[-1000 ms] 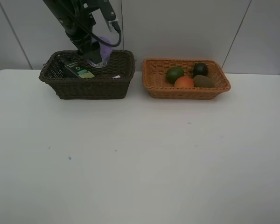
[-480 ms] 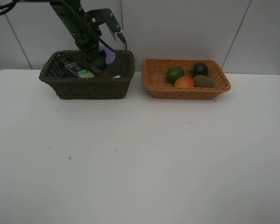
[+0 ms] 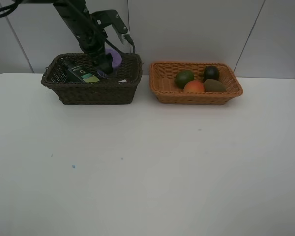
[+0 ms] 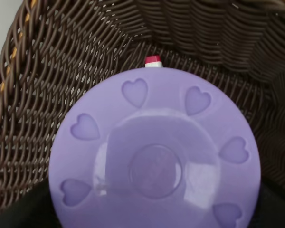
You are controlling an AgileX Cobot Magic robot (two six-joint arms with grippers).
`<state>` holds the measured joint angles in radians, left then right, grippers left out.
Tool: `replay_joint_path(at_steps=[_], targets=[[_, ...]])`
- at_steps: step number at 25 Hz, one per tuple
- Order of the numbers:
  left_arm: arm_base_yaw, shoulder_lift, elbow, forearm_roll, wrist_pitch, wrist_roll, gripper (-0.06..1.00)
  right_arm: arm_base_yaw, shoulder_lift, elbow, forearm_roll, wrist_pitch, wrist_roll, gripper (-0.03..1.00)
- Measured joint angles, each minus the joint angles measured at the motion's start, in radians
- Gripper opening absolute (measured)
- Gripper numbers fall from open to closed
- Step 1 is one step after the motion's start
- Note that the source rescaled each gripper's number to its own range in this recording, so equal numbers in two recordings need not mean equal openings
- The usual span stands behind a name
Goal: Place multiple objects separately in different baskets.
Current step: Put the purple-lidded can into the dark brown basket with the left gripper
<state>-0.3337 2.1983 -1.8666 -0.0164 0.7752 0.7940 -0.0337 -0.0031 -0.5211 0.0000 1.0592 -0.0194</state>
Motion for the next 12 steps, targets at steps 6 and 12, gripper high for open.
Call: replay_joint_path(at_steps=[6, 12], targets=[[0.006, 0.000, 0.000, 0.000, 0.035, -0.040, 1.00, 0.000, 0.000, 0.000, 0.000, 0.000, 0.000, 0.94], [0.012, 0.000, -0.001, 0.001, 0.048, -0.042, 1.00, 0.000, 0.000, 0.000, 0.000, 0.000, 0.000, 0.94]])
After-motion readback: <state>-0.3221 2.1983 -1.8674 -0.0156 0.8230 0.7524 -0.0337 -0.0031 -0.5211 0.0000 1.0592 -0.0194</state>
